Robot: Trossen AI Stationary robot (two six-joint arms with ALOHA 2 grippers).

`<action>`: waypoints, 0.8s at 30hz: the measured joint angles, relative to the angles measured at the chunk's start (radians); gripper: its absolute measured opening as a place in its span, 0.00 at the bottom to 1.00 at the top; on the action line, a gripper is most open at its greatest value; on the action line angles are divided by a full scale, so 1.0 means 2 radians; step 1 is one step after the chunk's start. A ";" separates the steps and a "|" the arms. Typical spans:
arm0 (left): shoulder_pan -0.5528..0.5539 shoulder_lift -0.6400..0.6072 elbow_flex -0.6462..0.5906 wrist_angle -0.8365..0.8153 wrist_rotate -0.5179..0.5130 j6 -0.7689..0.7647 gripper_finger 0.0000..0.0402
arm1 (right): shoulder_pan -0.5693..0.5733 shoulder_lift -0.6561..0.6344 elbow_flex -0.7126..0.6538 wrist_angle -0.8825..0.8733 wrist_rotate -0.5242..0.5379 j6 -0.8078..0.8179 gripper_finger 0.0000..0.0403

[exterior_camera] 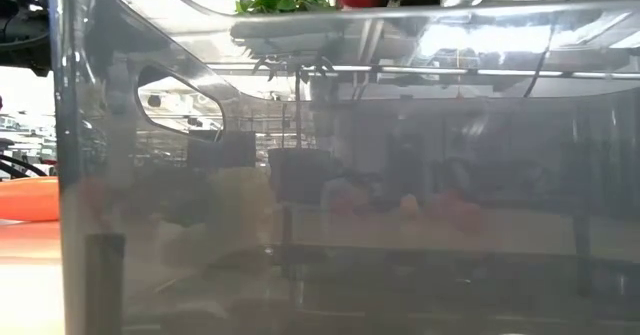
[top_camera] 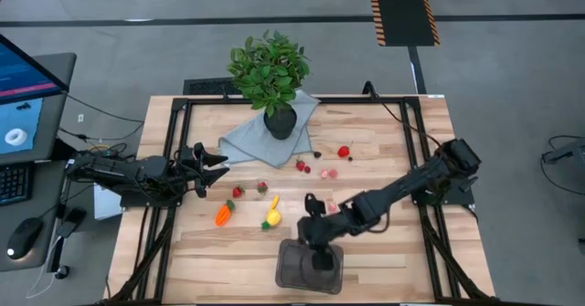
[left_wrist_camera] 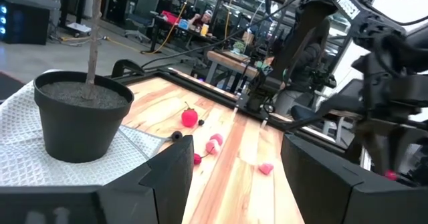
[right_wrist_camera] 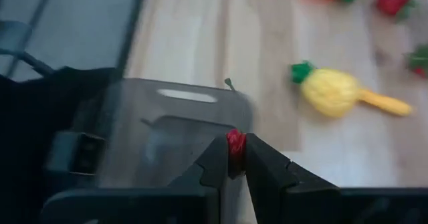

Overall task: Pick and placing Produce into tupperware
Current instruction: Put the red cherry into the black bin

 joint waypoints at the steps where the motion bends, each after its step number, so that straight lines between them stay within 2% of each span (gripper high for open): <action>1: 0.000 0.000 0.000 -0.001 0.000 0.000 0.53 | 0.007 0.000 0.000 0.007 0.003 0.008 0.17; 6: 0.000 0.000 0.000 -0.003 0.009 0.001 0.53 | 0.042 0.013 0.001 0.036 0.037 0.042 0.17; 14: 0.000 0.001 0.000 -0.013 0.014 -0.006 0.53 | 0.057 0.083 0.015 0.048 0.015 0.094 0.20; 18: 0.000 0.004 0.000 -0.017 0.021 -0.010 0.53 | 0.059 0.099 0.029 0.061 0.006 0.111 0.28; 24: 0.000 0.008 0.000 -0.013 0.030 -0.019 0.53 | 0.059 0.102 0.028 0.048 0.005 0.132 0.46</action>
